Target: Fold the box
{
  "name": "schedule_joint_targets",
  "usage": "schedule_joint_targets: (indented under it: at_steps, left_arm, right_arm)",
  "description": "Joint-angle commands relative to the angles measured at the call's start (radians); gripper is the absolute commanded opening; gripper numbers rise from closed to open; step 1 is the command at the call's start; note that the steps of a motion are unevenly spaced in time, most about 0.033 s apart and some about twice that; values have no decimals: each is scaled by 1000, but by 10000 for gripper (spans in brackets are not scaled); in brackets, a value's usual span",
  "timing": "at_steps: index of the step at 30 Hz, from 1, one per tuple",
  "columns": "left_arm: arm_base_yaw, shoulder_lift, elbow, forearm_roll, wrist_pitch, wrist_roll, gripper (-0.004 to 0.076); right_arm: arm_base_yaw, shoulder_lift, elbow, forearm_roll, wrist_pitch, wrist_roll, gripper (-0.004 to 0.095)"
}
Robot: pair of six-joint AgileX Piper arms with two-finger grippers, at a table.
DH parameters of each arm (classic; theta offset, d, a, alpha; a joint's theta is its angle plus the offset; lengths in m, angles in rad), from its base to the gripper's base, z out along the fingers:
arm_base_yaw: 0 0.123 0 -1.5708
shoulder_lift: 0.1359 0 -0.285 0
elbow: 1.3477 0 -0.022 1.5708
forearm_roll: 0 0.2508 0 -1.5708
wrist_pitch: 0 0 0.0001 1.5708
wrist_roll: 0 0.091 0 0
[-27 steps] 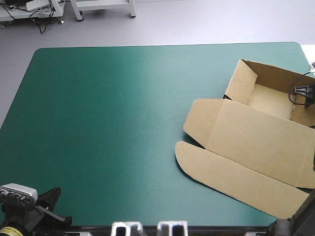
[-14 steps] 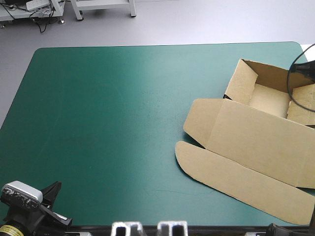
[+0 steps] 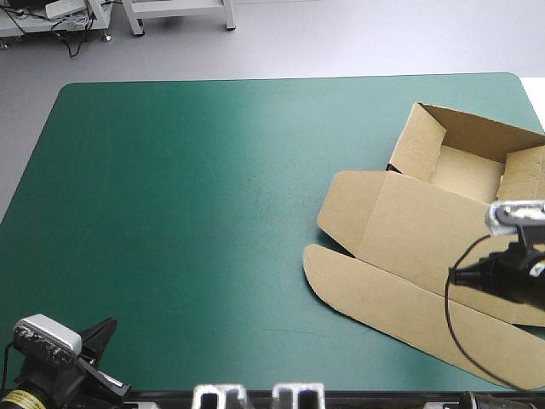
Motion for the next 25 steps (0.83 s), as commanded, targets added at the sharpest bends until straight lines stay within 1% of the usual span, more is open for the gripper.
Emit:
schedule_joint_targets:
  at_steps: [1, 4, 9, 12, 13, 17, 25]
  left_arm:
    - [-4, 20, -24, -22, -70, -9, -10]
    - [-4, 20, -24, -24, -70, -9, -10]
    - [-4, 20, -24, -20, -66, -29, -10]
    - [-4, 20, -24, -20, -57, -70, -10]
    - [-4, 20, -24, -20, -52, -90, -10]
    - [-4, 20, -21, -20, -23, -112, -10]
    - [-4, 20, -20, -24, -18, -113, -10]
  right_arm:
    - [2, -123, 112, -3, -77, 20, -15]
    - [2, -217, 221, -23, -83, 52, -15]
    - [2, -342, 325, -166, -83, 189, -15]
    - [2, -402, 352, -210, -104, 242, -15]
    - [2, -421, 362, -211, -118, 264, -15]
    - [2, -479, 402, -181, -166, 264, -15]
    - [2, -488, 402, -175, -166, 255, -15]
